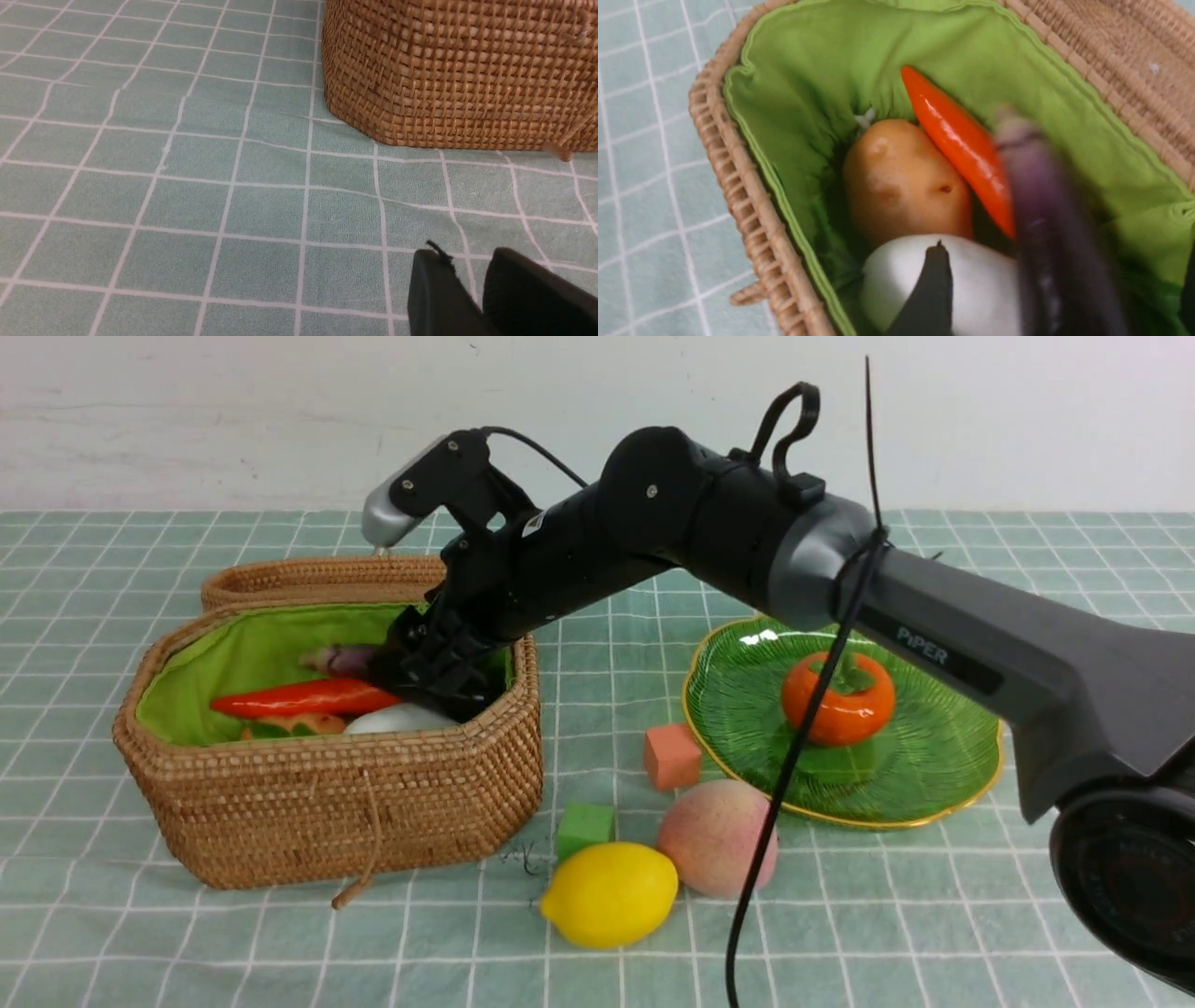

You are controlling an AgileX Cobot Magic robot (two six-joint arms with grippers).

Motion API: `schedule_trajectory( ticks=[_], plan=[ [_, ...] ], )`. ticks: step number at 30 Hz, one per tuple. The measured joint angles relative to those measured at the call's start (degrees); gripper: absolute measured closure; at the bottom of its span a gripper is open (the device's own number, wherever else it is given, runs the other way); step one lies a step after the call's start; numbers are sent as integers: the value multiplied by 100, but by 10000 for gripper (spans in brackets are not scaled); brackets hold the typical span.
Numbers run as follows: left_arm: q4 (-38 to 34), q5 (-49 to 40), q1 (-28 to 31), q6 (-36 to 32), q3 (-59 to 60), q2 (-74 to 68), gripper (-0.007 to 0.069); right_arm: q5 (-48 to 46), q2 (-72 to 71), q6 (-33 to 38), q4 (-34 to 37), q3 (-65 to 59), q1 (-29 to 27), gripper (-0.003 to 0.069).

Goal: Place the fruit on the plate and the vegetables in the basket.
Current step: Grab an eggplant with your right arm and place it in the basket on the left, then grab a peach with your right arm and put it on the plate on the right

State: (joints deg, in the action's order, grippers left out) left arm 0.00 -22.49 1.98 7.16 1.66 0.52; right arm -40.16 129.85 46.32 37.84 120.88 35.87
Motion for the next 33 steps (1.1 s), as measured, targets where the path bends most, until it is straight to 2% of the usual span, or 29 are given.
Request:
schedule_trajectory(
  ticks=[3, 8, 10, 12, 19, 26, 29, 33],
  plan=[
    [0, 0, 0, 0, 0, 0, 459, -542, -128, -247, -121, 0, -71, -12],
    [0, 0, 0, 6, 0, 0, 454, -2142, -608, -483, -691, 0, -423, 22],
    [0, 0, 0, 9, 0, 0, 449, -2845, -861, -838, -1039, 0, -722, 38],
    [0, 0, 0, 9, 0, 0, 449, -3006, -1040, -1156, -1266, -12, -983, 46],
    [0, 0, 0, 9, 0, 0, 445, -3069, -1915, -2304, -1454, -617, -1711, 48],
    [0, 0, 0, 9, 0, 0, 439, -2714, -2428, -3171, -1614, -2111, -1695, 50],
    [0, 0, 0, 9, 0, 0, 438, -2109, -2336, -3868, -1764, -3042, -1494, 51],
    [0, 0, 0, 9, 0, 0, 433, -1418, -2171, -4562, -1555, -3531, -1354, 51]
  ],
)
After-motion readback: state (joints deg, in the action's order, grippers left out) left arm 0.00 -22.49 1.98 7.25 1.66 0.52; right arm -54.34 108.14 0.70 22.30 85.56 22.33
